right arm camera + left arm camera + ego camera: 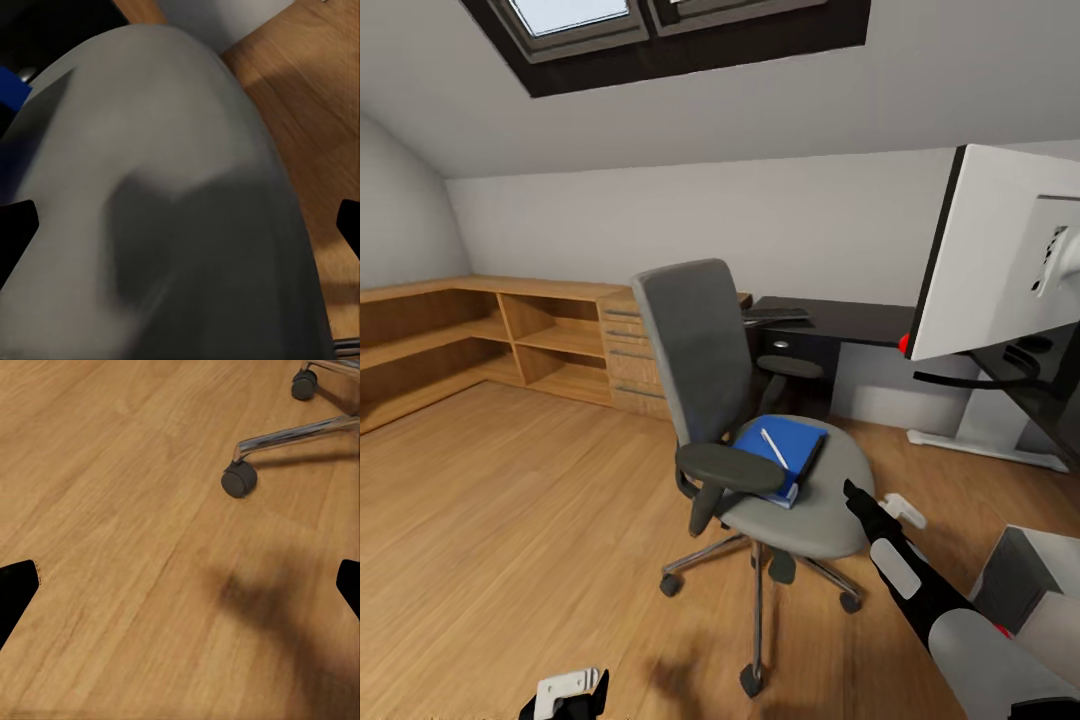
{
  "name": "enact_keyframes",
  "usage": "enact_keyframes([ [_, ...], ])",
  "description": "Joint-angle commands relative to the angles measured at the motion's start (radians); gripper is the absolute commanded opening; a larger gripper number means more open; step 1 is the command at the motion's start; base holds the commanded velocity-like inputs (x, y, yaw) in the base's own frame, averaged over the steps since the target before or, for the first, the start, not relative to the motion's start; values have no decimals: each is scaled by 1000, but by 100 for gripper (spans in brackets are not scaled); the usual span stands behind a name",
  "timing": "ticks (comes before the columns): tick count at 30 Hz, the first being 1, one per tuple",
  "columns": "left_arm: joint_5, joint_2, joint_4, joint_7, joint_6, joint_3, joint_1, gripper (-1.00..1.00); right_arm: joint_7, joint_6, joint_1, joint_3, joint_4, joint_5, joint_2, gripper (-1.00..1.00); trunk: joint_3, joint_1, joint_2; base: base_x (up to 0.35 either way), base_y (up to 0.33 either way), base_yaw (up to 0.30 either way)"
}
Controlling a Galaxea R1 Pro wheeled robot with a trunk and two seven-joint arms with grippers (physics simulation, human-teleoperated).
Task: In the bedroom, organize the workspace by keeping the computer under the desk, ensuring the monitor is on the desk, placing the keyboard on the desk next to the monitor, placing the mouse on the desk next to the keyboard, moving the folder from the swivel chair onto the desk next to the mouse, stacking the notebook on top of the folder with the pen on top of the notebook, and positioning the swivel chair next to the desk.
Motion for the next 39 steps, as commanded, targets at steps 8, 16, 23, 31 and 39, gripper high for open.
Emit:
enact_keyframes([
  [8,7,-1,0,0,-2,-2,0,100,-7,-5,0,11,0,-12,-1,100,-1,0,0,0,0,190],
  [16,7,-1,0,0,-2,-1,0,100,-7,-5,0,11,-2,-11,-2,100,-1,0,0,0,0,76],
  [23,7,-1,0,0,-2,-1,0,100,-7,-5,1,9,-4,-11,-7,100,-1,0,0,0,0,2],
  [31,8,0,1,-2,-1,1,0,100,-9,-42,0,-46,-3,-11,-37,100,-1,0,0,55,-2,0],
  [39,9,0,1,-6,-1,3,0,100,-11,-81,0,-64,3,-11,-36,100,-1,0,0,111,-17,0],
])
